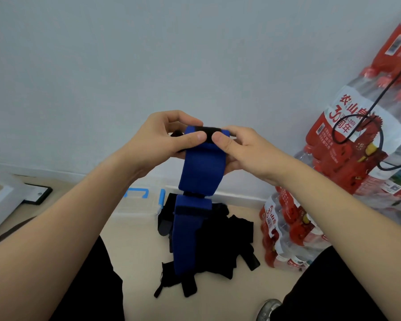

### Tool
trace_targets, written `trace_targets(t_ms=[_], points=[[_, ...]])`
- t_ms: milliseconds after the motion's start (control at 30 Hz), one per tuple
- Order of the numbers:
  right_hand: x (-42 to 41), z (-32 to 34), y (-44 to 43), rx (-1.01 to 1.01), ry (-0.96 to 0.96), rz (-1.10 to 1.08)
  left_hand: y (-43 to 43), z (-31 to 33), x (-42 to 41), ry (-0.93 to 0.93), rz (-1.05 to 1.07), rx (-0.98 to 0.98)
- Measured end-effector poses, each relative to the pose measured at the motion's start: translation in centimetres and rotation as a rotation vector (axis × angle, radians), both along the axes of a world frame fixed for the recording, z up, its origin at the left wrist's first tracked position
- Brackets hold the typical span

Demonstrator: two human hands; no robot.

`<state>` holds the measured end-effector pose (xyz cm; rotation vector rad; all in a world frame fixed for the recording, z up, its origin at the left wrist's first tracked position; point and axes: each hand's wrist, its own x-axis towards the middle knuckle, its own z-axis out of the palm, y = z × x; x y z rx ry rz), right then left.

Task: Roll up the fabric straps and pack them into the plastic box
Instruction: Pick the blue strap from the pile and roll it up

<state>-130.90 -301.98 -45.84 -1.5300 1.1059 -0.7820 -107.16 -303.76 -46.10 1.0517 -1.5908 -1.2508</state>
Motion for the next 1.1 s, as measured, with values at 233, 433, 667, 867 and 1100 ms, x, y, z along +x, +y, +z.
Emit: trace_targets(t_ms=[233,433,667,867,1100], points=[[0.7,0.0,0.3,-0.116,-0.014,-0.036,0.0,0.4,0.5,-0.102,-0.211,0.106],[1.1,-0.1,0.1,0.100,-0.059,0.047,0.4,0.5,0.4,-0.148,-0.138,-0.099],[1.1,-0.1,-0.1,0.079,-0.051,0.012,0.2,0.3,0.7,-0.072,-0.127,-0.140],[1.4,-0.2,0.3,-0.085,-0.037,-0.018,0.2,0.4,0.6,-0.088,-0.119,0.003],[1.5,0.2,0.4,-0.017,-0.032,-0.027,0.3,0.3,0.6,-0.082,-0.036,-0.158]])
